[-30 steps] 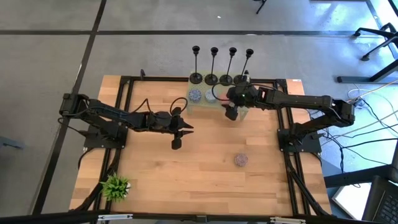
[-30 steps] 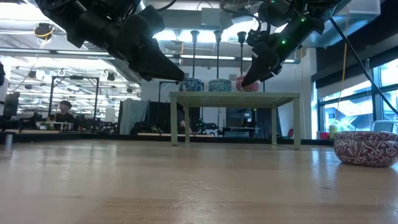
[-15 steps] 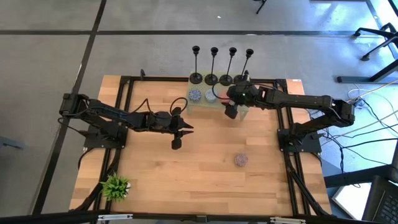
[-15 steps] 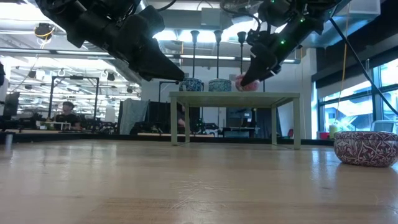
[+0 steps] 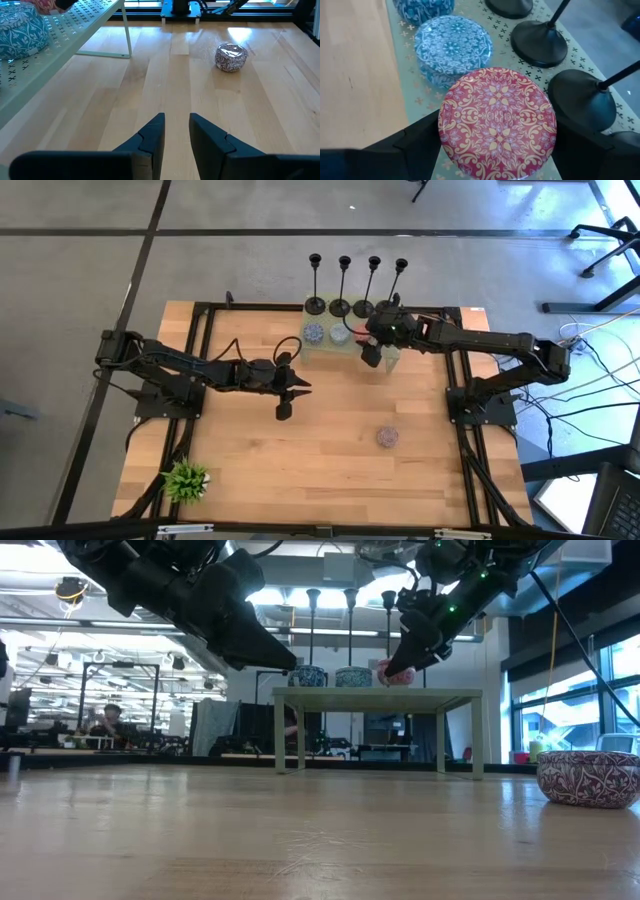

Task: Pick & Place candle stick holders
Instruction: Put the pink scented candle on the shelf, then put the purple scented candle on the shelf

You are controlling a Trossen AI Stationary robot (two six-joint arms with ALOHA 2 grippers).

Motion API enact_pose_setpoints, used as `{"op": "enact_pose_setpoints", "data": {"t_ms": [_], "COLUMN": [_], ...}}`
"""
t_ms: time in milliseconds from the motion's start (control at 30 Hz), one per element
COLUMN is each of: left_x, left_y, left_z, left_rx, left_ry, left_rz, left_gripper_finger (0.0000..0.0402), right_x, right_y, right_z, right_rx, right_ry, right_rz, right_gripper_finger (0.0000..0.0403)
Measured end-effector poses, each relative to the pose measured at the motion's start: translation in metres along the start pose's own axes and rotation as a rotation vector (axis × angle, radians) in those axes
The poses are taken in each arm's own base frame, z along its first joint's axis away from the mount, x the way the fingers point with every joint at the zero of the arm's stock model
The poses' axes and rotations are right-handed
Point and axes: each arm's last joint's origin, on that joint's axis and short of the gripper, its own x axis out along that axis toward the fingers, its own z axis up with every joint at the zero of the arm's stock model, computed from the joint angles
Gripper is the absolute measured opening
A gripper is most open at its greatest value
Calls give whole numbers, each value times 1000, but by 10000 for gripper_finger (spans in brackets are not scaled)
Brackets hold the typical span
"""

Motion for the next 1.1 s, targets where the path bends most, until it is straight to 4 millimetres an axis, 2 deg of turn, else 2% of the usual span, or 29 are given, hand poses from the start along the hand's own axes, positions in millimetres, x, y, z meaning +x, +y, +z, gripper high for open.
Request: {"op": "enact_pose_setpoints", "data": {"t_ms": [267, 633, 867, 1100], "left_x": [0, 0, 0, 0], "left_y": [0, 0, 0, 0], "left_z": [0, 0, 0, 0], "left_rx": [0, 0, 0, 0], "left_ry": [0, 0, 0, 0], "left_rz": [0, 0, 0, 0], "left_gripper_finger": [84, 84, 84, 84], "right_x": [0, -1, -17, -56], "right_y": [1, 0, -1, 13], "right_z": [0, 1, 6, 12], "right_rx": [14, -7, -8, -50], "right_ry": [1, -14, -65, -165], "right_rz": [38, 17, 21, 151], "right_gripper_finger": [349, 352, 353, 353]}}
